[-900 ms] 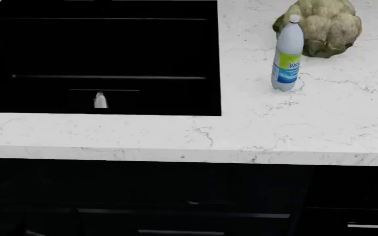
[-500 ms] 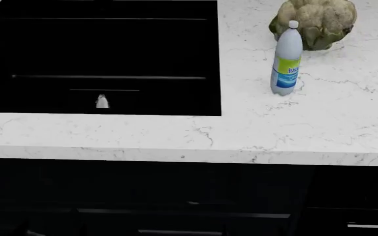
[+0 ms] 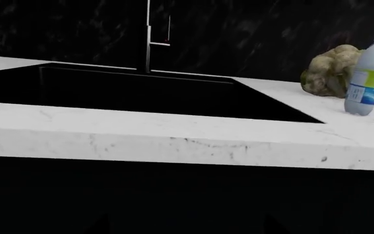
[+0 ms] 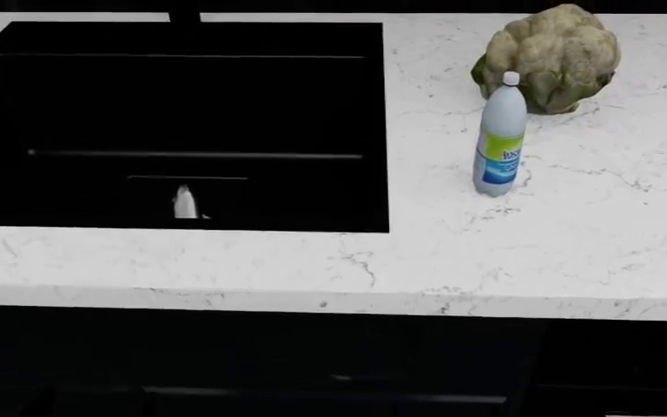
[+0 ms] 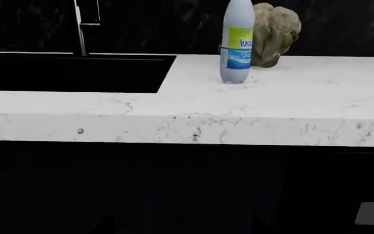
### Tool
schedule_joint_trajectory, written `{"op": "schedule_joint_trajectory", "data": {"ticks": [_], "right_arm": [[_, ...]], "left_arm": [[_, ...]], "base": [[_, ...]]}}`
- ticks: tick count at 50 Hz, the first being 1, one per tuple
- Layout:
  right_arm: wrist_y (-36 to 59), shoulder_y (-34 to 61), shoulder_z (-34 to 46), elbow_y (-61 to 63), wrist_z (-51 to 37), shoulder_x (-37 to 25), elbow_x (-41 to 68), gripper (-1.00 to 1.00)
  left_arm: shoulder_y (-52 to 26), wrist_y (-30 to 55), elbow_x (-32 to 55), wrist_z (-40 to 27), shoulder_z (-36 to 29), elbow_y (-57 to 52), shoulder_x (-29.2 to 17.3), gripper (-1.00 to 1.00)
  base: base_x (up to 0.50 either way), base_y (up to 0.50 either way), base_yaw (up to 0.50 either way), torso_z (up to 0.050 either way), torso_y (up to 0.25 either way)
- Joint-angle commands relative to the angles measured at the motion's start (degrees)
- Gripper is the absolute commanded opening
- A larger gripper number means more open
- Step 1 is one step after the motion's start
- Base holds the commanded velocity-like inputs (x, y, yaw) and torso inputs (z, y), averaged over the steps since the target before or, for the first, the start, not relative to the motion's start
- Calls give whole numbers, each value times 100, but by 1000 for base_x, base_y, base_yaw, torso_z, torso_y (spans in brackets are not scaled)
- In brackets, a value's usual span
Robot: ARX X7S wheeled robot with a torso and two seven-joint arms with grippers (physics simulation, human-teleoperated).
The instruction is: Turn the sink spout to the right.
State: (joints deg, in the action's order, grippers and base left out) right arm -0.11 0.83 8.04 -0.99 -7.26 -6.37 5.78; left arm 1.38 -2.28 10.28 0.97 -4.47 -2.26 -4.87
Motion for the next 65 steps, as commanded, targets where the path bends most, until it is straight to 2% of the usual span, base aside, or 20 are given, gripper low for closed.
{"op": "schedule_joint_trajectory", "data": {"ticks": [1, 22, 26, 28, 33, 46, 50, 65], "right_arm": [[22, 18, 78, -22, -72, -59, 57, 100], [18, 10, 179, 30, -184, -149, 126, 100], [129, -13, 153, 177, -228, -185, 181, 100], [554, -98, 159, 811, -256, -262, 273, 100], [931, -96, 1, 1395, -329, -378, 482, 100], [2010, -64, -126, 3034, -623, -763, 708, 100], [1990, -36, -85, 3115, -796, -835, 423, 100], [2905, 380, -366, 3937, -956, -1044, 714, 100]], "left_arm": [[-12, -33, 192, 0, -79, 28, -88, 100], [0, -83, 270, -182, -198, 10, -188, 100], [55, -149, -126, -469, -259, -84, -231, 100], [70, -264, -406, -655, -246, -243, -289, 100], [118, 399, -252, -832, -105, -930, -395, 100], [84, 1360, 184, -1104, 143, -2456, -576, 100], [28, 1491, 229, -1163, 170, -2838, -631, 100], [-208, 2174, 578, -1412, 442, -3770, -938, 100]], "base": [[0, 0, 0, 50, 0], [0, 0, 0, 50, 0], [0, 0, 0, 6, 0], [0, 0, 0, 0, 0], [0, 0, 0, 0, 0], [0, 0, 0, 0, 0], [0, 0, 0, 0, 0], [0, 0, 0, 0, 0]]}}
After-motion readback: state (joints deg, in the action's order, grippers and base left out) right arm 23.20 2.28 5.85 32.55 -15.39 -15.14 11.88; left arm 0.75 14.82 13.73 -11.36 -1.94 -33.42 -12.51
